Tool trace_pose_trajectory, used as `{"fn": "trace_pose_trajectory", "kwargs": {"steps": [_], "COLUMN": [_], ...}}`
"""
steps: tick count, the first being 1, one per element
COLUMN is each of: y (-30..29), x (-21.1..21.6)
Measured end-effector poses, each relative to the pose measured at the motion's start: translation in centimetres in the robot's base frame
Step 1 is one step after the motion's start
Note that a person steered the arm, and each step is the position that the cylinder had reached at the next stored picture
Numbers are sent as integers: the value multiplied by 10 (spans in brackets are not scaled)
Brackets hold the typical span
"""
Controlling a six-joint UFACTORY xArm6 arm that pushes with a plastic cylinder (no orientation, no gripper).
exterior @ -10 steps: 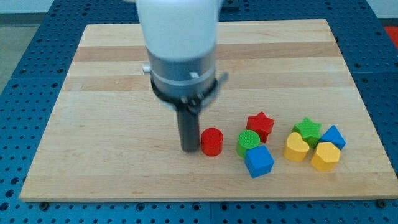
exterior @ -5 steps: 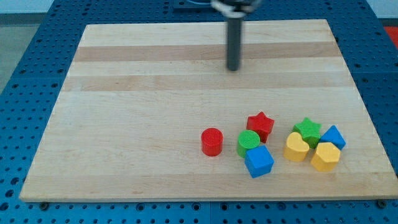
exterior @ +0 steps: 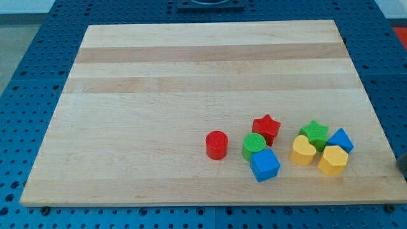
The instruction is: Move the red star towards the top center of the board
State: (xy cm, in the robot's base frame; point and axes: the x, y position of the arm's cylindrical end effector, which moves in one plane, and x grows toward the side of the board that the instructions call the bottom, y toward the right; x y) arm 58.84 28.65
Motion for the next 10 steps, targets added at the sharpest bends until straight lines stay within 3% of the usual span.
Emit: {"fn": "trace_pose_trajectory", "kwargs": {"steps": [2, 3, 5, 7, 8, 10], "y": [-168, -211, -226, -312, -312, -247], "x": [-45, -76, -98, -159, -151, -123]}}
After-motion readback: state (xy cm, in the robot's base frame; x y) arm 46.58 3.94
